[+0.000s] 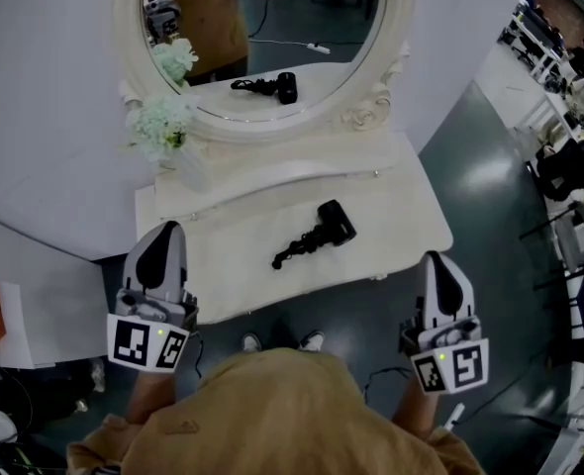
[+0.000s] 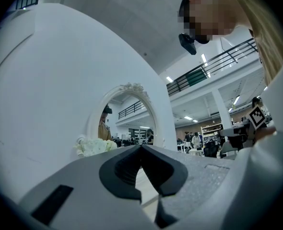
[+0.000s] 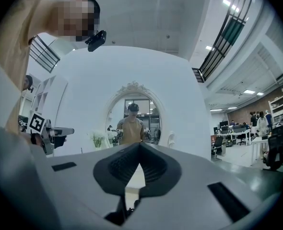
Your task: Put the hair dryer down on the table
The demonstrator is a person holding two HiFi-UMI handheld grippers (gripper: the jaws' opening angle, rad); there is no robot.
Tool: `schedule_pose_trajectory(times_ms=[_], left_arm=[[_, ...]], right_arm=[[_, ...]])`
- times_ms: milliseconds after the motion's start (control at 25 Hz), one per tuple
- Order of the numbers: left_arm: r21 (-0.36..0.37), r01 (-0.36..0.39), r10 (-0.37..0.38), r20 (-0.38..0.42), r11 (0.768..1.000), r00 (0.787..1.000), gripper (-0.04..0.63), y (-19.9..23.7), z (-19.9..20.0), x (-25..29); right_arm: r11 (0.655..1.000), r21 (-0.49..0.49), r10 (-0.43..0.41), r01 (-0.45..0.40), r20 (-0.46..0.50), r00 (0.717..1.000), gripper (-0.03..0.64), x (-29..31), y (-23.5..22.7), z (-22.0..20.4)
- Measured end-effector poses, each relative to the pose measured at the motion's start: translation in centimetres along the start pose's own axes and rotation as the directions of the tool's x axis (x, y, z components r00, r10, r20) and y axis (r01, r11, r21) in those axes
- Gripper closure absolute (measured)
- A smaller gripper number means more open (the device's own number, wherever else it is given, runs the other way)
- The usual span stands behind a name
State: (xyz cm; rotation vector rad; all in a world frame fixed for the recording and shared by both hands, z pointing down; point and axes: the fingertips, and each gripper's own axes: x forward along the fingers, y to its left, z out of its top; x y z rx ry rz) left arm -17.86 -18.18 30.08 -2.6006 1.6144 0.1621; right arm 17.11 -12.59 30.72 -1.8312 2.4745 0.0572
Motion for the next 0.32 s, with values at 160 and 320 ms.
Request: schedule_pose_trajectory(times_ms=[160, 320], left_arm=[[0.0, -0.001, 0.001, 0.005, 1.0, 1.0, 0.592, -0.05, 0.18, -0.29], [-0.003, -0.002, 0.002, 0.006, 1.0, 1.0, 0.592, -0.16, 0.28, -0.67]], right_arm=[[1.0, 0.005, -0.002, 0.002, -0.006, 1.0, 0.615, -0.34, 0.18, -0.24], [1.0, 0.005, -0.001, 0.001, -0.01, 1.0, 0.615, -0.67, 0.37, -0.22]])
